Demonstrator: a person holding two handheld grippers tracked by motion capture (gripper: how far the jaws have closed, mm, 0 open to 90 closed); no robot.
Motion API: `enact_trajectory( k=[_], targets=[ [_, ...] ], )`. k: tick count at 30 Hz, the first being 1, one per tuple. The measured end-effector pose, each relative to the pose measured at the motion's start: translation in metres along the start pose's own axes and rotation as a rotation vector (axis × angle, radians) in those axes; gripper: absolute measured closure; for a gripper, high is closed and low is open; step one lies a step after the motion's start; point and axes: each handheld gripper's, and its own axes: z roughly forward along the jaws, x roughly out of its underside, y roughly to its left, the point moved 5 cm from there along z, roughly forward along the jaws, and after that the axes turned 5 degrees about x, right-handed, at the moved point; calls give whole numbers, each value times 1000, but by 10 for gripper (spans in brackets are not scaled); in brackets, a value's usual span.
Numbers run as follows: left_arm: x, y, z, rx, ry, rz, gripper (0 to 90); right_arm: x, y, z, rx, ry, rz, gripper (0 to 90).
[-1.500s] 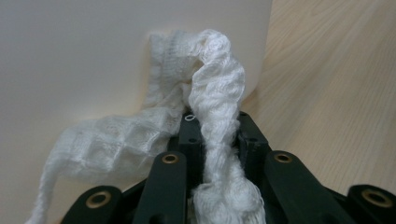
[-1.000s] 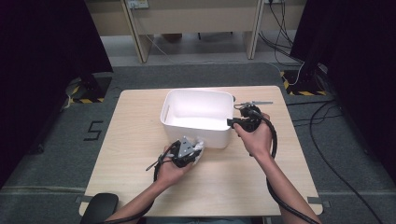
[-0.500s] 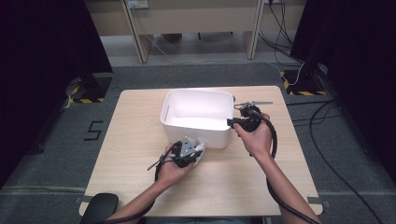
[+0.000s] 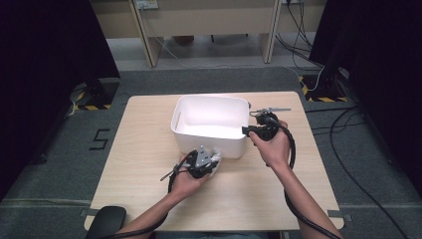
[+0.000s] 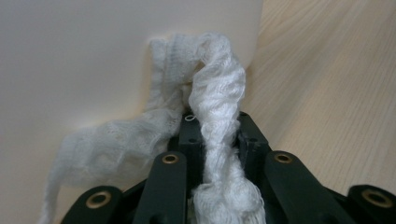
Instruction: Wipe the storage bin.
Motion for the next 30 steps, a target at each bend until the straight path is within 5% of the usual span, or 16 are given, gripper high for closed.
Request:
enact_trajectory(
  k=[30],
  targets=[
    [-43, -2, -31, -13, -104, 10, 759, 0, -1, 1, 0, -4, 7, 707]
  ],
)
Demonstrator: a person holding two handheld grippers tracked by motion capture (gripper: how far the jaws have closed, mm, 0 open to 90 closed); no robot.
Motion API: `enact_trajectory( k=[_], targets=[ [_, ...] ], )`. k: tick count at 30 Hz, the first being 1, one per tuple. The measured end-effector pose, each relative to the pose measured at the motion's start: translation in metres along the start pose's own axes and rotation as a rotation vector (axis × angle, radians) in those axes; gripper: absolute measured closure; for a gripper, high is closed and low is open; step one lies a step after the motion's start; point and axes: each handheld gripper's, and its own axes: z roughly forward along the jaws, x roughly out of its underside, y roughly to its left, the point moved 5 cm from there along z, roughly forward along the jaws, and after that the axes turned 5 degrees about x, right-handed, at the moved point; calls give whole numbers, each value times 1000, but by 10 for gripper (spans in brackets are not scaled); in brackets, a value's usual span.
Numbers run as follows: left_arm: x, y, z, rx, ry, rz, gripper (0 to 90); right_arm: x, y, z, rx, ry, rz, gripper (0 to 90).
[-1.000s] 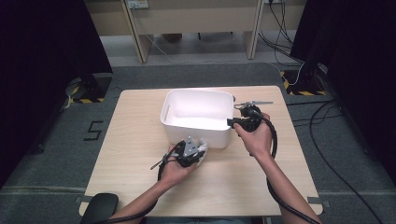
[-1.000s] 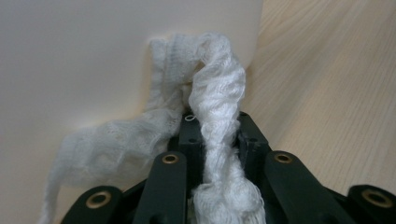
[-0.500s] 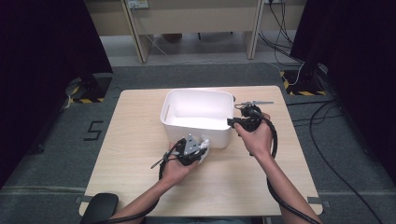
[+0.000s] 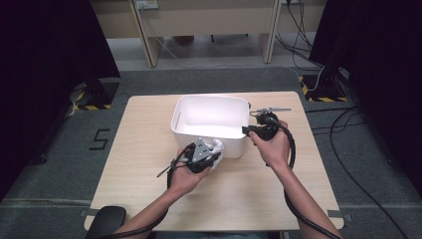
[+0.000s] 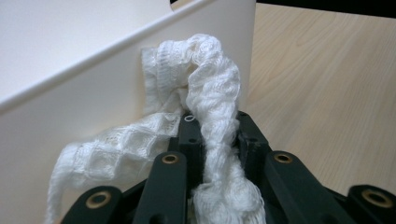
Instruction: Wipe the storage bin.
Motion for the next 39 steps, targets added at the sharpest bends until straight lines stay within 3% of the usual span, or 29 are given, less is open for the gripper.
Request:
enact_trajectory(
  k=[9, 39],
  targets=[
    [-5, 1, -5, -4, -9, 7, 759, 0, 0, 0, 0, 0, -2, 706],
    [-11, -6, 6, 13, 2, 30, 759, 0, -1, 0, -4, -2, 3, 706]
  ],
)
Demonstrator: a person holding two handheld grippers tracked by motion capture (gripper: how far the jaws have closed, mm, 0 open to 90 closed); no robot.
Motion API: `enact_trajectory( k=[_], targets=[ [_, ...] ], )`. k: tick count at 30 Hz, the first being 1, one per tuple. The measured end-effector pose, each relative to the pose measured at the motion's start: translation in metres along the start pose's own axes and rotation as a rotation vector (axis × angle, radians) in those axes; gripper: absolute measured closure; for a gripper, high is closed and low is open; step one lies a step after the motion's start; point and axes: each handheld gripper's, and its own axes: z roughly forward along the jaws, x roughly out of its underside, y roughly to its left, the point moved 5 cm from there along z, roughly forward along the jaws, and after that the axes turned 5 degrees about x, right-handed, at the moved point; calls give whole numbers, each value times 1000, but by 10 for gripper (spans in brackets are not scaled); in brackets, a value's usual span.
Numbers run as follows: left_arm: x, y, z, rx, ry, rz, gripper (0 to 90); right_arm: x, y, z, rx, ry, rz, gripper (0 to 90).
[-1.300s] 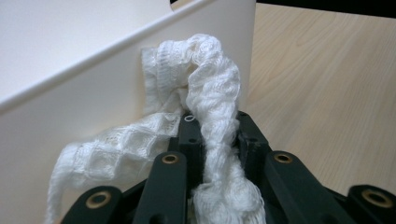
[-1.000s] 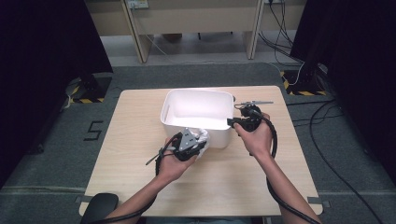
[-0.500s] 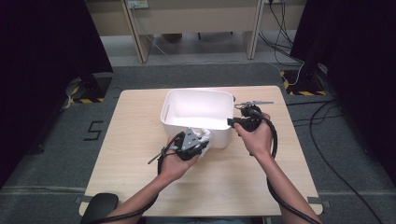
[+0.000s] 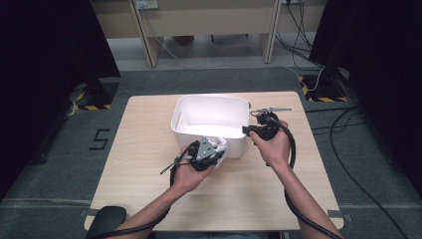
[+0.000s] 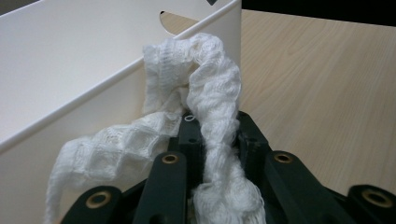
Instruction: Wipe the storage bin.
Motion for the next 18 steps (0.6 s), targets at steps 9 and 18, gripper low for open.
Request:
enact_trajectory(
  k=[9, 18],
  targets=[
    [6, -2, 4, -4, 8, 7, 759, 0, 1, 0, 1, -1, 0, 706],
    [15, -3, 10, -15, 19, 16, 759, 0, 1, 0, 0, 0, 0, 705]
  ],
)
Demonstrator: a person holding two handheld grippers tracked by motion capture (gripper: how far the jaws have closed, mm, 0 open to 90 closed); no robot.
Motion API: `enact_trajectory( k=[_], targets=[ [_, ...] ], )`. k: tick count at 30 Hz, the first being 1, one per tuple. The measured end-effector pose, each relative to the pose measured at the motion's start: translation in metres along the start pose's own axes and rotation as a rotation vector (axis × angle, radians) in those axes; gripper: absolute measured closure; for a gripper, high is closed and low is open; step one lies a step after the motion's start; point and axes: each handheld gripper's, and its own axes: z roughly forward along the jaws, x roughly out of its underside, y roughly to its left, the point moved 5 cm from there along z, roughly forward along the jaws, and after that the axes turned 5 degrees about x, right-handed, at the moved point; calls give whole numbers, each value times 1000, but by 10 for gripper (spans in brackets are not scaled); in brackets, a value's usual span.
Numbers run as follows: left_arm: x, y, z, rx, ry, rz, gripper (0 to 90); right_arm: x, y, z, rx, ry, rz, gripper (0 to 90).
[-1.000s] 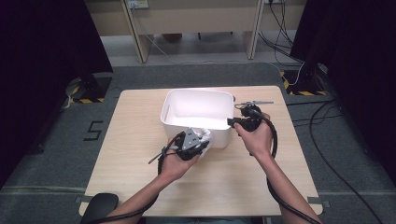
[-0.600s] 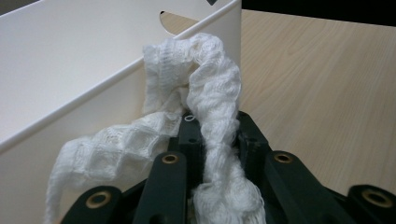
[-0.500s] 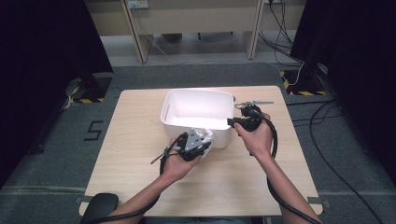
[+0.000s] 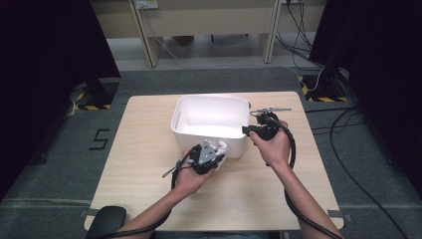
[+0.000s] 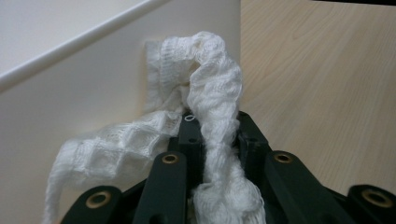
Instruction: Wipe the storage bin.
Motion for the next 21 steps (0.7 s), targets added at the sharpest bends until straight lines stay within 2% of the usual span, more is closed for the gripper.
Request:
enact_trajectory(
  k=[10, 15, 21],
  targets=[
    [11, 0, 6, -1, 11, 2, 759, 0, 0, 0, -4, -3, -3, 705],
    [18, -1, 10, -4, 33, 14, 759, 0, 0, 0, -3, -2, -2, 706],
    [23, -1, 16, 0, 47, 9, 759, 0, 0, 0, -3, -3, -3, 706]
  ],
)
